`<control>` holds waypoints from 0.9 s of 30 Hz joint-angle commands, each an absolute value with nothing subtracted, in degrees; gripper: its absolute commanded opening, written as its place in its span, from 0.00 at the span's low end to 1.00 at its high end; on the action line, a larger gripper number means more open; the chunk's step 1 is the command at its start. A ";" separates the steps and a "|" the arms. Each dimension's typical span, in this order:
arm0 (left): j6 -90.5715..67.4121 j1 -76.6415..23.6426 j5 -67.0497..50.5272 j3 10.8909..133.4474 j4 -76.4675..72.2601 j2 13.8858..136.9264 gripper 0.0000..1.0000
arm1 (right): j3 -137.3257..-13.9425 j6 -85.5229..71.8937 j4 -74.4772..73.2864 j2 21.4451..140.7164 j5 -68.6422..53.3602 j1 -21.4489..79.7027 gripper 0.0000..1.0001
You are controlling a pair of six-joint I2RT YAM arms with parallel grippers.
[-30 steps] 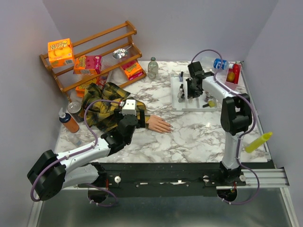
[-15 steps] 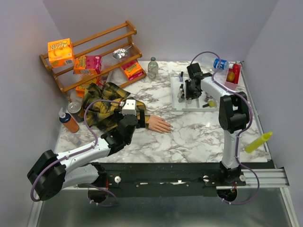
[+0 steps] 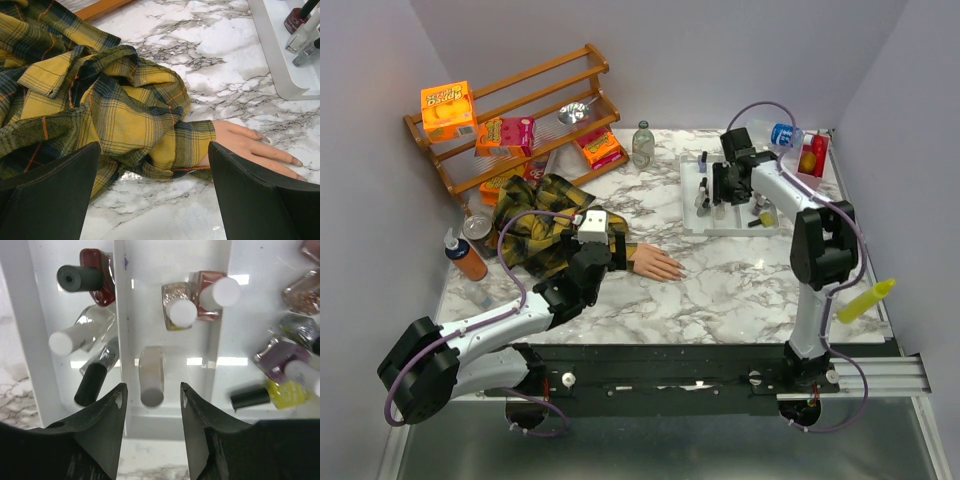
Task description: Paint the nails
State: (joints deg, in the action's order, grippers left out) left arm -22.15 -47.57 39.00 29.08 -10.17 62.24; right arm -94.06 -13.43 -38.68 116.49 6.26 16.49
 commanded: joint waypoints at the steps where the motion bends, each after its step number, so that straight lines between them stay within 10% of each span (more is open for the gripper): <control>1: -22.32 -47.37 40.25 28.30 -11.07 61.61 0.99 | -92.55 -12.92 -40.60 106.10 8.44 16.35 0.60; 7: -22.41 -47.29 40.52 28.39 -10.81 61.09 0.99 | -78.34 -11.78 -31.04 86.01 3.88 16.44 0.93; 16: -22.59 -47.37 37.62 25.84 -13.27 57.48 0.99 | -41.79 -14.15 -2.47 54.25 1.23 16.43 0.95; 27: -21.45 -47.46 36.56 24.00 -16.00 55.73 0.99 | -32.78 -15.47 -0.44 40.78 0.70 16.44 0.95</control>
